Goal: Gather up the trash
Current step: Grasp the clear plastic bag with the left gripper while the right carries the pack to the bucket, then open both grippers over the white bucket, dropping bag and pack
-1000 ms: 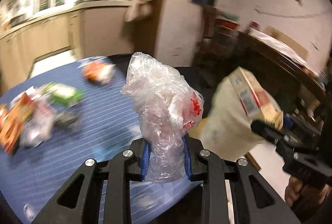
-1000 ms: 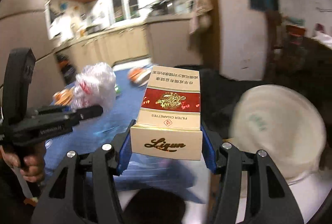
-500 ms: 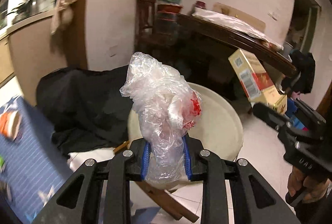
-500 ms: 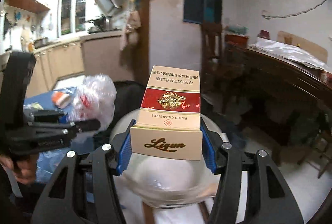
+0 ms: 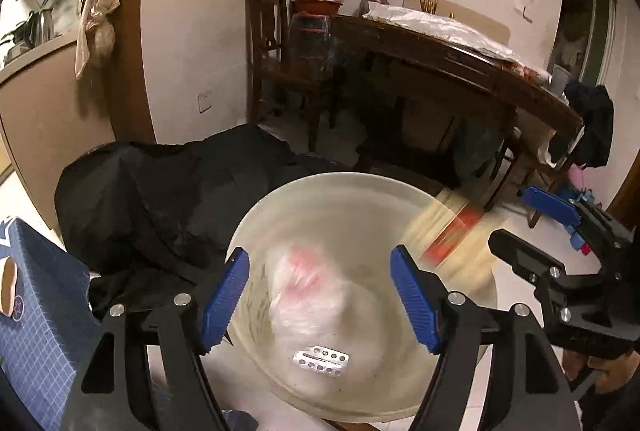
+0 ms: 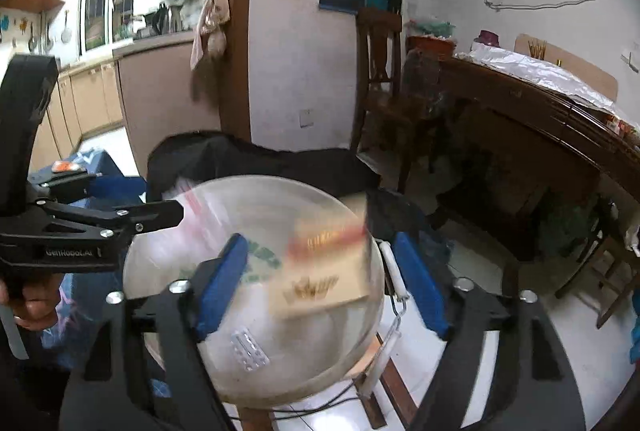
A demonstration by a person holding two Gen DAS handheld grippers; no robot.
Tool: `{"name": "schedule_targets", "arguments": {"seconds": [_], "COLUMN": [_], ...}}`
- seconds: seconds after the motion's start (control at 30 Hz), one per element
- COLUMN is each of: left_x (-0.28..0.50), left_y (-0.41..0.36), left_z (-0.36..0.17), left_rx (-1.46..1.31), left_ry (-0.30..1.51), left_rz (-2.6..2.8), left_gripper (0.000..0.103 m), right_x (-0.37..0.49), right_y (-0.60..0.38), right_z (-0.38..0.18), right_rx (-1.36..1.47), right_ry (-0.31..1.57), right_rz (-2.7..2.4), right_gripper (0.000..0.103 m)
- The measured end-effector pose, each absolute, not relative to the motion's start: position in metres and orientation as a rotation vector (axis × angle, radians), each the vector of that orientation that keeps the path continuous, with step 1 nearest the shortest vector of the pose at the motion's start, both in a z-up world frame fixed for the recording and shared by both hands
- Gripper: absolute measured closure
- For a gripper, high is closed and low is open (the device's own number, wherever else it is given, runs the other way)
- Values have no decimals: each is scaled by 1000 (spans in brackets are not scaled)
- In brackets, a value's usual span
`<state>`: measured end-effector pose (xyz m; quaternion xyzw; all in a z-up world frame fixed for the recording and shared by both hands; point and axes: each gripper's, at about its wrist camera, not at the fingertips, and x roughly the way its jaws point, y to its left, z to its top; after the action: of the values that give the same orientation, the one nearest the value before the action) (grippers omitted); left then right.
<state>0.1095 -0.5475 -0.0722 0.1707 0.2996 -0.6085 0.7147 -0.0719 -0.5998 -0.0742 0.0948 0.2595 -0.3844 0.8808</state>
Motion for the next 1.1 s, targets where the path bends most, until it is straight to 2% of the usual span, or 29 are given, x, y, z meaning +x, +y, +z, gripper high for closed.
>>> {"name": "schedule_targets", "arguments": {"seconds": [0.3,0.47,0.67,0.8,0.9,1.1], "left_x": [125,143,186,203,203,205], "left_y": [-501,-432,-327,-253,-204,-115], "left_z": [-68,-77,-99,-126,-137,-141], "left_rx": [325,291,153,144,159,185], "left_ry": [653,624,723,837,843,803], "left_rz": [-1277,-1152,-927,-741,-606,-419], "left_gripper": [30,30,30,30,30,30], "right_x": [-70,-40,8,36,52,89], "right_y": [-590,-554,-491,-448,-421,-355], "right_z": [-59,-52,-65,-80,-85,-96], "right_rx": [228,230,231,290,302,230], "right_ry": [472,426,422,425,454,526], "right_rz": [-731,-562,-285,-104,-29,68], "right_gripper": [29,29,30,37,45,49]}}
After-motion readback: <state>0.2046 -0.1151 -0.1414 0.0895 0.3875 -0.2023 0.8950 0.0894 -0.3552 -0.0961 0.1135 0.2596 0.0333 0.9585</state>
